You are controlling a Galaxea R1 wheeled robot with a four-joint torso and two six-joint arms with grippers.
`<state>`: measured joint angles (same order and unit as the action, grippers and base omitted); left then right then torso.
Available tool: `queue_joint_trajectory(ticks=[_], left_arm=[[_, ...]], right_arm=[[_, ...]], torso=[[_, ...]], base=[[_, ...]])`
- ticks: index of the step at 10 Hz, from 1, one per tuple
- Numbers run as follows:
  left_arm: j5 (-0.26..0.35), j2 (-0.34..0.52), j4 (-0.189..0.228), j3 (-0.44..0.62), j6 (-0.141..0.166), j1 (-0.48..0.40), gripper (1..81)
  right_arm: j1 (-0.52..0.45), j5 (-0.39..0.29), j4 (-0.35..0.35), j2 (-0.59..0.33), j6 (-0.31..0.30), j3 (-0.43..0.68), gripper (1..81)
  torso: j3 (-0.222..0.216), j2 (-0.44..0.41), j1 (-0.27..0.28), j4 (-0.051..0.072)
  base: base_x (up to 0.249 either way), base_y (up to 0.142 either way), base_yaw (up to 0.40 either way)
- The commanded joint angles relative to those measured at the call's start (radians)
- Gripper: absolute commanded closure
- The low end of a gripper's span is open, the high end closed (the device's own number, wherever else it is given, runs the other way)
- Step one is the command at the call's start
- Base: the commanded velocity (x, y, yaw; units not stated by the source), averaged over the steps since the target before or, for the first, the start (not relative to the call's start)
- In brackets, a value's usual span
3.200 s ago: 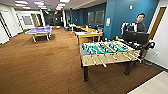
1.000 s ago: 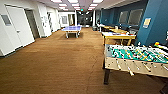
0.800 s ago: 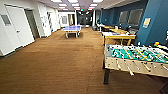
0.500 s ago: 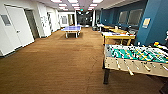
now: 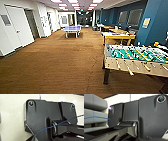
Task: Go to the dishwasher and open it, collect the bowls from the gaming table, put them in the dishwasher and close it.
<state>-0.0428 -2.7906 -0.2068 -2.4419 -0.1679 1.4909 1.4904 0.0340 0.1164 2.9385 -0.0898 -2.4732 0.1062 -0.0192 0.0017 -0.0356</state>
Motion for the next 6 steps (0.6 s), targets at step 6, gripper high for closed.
queue_joint_trajectory(ticks=[6], left_arm=[[0.061, -0.003, -0.011, 0.001, -0.002, -0.037, 1.0]], right_arm=[[-0.028, -0.048, 0.019, 0.049, 0.007, -0.064, 1.0]], torso=[[0.0, 0.0, 0.0, 0.0]], base=[[0.0, 0.0, 0.0]])
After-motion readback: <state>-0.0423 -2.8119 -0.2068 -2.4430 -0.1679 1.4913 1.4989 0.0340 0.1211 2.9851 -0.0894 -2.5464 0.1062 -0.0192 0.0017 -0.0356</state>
